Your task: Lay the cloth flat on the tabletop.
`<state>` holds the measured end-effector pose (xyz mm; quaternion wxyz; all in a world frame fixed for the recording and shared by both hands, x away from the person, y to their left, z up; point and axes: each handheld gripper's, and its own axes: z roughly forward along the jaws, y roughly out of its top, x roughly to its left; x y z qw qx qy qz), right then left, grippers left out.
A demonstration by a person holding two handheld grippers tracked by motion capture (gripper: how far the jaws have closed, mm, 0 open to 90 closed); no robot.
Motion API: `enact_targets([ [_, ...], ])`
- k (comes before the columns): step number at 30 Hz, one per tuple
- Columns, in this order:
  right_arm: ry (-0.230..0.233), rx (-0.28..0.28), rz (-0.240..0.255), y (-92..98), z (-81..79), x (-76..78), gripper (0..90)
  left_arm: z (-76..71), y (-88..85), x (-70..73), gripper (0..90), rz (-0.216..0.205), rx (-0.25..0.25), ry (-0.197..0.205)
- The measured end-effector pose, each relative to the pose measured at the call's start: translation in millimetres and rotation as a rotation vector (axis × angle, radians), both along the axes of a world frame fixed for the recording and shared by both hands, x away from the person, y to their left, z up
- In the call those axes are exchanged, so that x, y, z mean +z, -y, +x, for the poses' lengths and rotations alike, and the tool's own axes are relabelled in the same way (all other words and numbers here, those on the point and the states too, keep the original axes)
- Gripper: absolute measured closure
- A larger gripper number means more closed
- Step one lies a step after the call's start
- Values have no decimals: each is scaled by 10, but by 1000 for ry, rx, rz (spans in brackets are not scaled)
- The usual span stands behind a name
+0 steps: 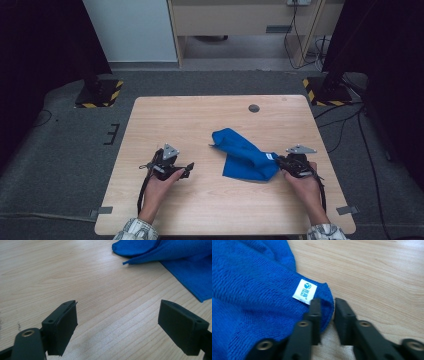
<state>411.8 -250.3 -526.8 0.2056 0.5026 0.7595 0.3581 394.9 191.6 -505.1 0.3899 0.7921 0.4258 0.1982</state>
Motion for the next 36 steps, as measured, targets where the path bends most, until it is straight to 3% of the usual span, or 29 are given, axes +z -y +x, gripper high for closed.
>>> enact_targets([
  [2, 4, -7, 8, 1, -4, 12, 650, 1, 7, 3, 165, 4, 1, 7],
  [3, 22, -20, 39, 16, -20, 54, 566, 3, 10, 5, 165, 4, 2, 8],
  [7, 54, -34, 77, 10, -50, 128, 463, 10, 19, 9, 184, 0, -5, 6],
  [11, 72, -1, 98, -42, -75, 165, 511, 19, 47, 10, 212, 6, -10, 6],
  [15, 104, 78, 119, -220, -121, 200, 584, 22, 69, -8, 226, 24, -19, 0],
  [20, 107, 151, 152, -516, -139, 213, 511, 18, 66, 4, 229, 17, -17, 4],
  [23, 107, 180, 156, -668, -148, 190, 418, 20, 54, 4, 229, 17, -14, 2],
  [27, 81, 185, 99, -839, -117, 101, 318, 17, 53, 5, 228, 20, -14, 0],
  [28, 81, 181, 76, -868, -100, 77, 342, 15, 51, 8, 228, 20, -14, 1],
  [32, 69, 157, 54, -899, -27, 6, 616, 15, 36, 17, 229, 14, -10, 4],
  [36, 29, 189, 53, -942, -14, -51, 717, 17, 24, 23, 237, 5, -5, 3],
])
